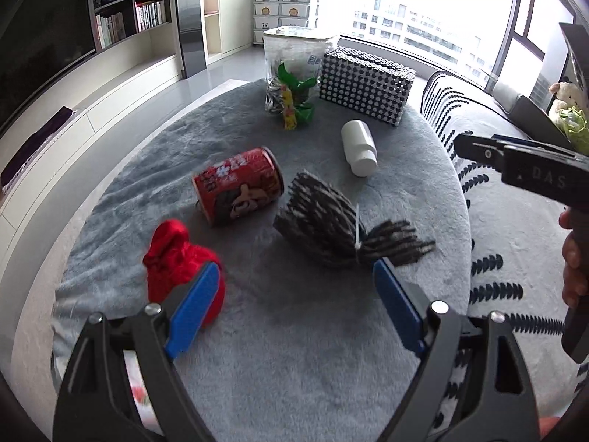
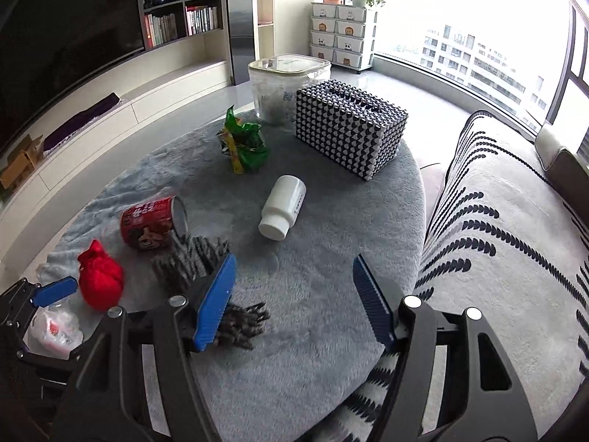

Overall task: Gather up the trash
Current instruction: 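Move left tool to green snack bag while right tool moves to white bottle, then close left tool on green snack bag while right tool closes on white bottle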

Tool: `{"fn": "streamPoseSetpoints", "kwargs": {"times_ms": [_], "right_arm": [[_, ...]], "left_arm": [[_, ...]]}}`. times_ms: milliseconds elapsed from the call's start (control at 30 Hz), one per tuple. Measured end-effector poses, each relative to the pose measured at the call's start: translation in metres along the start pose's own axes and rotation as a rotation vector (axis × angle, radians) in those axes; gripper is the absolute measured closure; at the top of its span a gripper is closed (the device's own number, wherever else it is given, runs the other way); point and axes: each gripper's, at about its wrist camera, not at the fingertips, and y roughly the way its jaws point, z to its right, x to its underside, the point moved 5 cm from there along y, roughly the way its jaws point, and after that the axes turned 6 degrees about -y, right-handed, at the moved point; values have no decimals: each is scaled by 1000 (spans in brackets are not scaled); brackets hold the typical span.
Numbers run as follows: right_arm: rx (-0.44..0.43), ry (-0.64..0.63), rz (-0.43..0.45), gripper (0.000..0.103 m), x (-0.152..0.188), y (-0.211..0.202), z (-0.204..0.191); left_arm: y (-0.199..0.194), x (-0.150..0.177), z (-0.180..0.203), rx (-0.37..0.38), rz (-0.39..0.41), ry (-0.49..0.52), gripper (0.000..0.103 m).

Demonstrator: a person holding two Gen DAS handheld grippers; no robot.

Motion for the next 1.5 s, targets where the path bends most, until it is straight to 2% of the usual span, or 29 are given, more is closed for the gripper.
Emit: {"fn": "streamPoseSetpoints", "kwargs": {"times_ms": [200, 333, 533, 733, 967, 1033, 1067, 1167, 1500], "right_arm": [[7, 23, -37, 39, -32, 63, 12], [3, 44, -68, 39, -51, 98, 7], [8, 68, -133, 39, -57, 145, -3], [12, 75, -203, 40, -45, 179, -7], [-2, 75, -230, 47, -29, 193, -17], [-8, 73, -234, 53, -26, 197, -21], [-11, 74, -232, 54, -25, 198, -22], [-2, 68, -219, 55, -24, 198, -23], [23, 65, -160, 57, -34, 176, -19]], "left_arm": [[47, -84, -14, -17, 46, 24, 17], [89, -134, -25, -21, 39, 25, 17], [157, -173, -23, -26, -24, 74, 17], [202, -183, -20, 7, -94, 105, 17], [232, -199, -13, 37, -115, 113, 19], [236, -198, -11, 50, -132, 105, 32], [239, -199, -10, 61, -146, 103, 43], [244, -198, -9, 69, -163, 93, 48], [234, -194, -9, 78, -137, 135, 69]]}}
